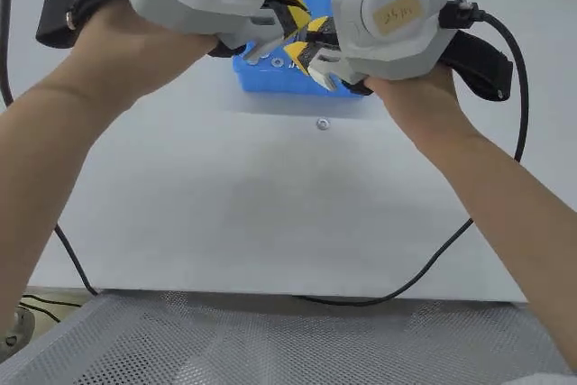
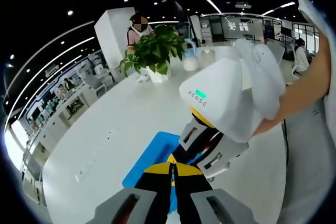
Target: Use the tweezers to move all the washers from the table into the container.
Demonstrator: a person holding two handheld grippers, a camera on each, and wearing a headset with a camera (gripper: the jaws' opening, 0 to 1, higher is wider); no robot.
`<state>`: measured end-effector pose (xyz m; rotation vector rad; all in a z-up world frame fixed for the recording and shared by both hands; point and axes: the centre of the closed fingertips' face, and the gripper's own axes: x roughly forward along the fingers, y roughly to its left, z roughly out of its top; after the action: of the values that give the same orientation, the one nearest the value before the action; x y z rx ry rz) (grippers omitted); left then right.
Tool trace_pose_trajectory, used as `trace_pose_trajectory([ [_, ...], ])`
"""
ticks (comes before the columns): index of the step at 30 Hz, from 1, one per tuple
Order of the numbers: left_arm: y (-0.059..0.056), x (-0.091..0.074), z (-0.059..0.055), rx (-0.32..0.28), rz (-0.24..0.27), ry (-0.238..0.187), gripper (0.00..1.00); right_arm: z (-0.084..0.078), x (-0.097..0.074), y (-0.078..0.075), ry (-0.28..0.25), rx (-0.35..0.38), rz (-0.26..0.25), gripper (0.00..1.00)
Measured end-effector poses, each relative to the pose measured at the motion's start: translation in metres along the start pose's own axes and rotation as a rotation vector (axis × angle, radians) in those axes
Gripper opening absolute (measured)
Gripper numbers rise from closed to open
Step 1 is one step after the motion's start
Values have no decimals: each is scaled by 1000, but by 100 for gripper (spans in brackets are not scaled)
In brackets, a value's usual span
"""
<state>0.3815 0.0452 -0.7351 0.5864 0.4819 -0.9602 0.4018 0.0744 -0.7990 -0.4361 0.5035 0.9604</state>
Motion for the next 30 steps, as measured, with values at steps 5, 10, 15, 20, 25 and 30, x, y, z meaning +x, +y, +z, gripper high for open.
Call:
trace_pose_trajectory([
  [5,2,4,-3,8,-3,7,0,-3,5,-2,-4,42,1,4],
  [10,5,5,-4,6,-1,6,0,-2,7,-4,-8,53,-8,4],
  [15,7,8,-8,-5,0,9,0,-5,10,-5,0,55,-6,4],
  [20,9,10,-9,-15,4,4,0,-6,10,-5,0,70,2,5],
  [25,9,11,-8,-27,1,1,0,-6,12,-7,-8,85,7,5],
  [30,6,9,-9,-29,0,8,0,-6,11,-4,-12,78,8,5],
])
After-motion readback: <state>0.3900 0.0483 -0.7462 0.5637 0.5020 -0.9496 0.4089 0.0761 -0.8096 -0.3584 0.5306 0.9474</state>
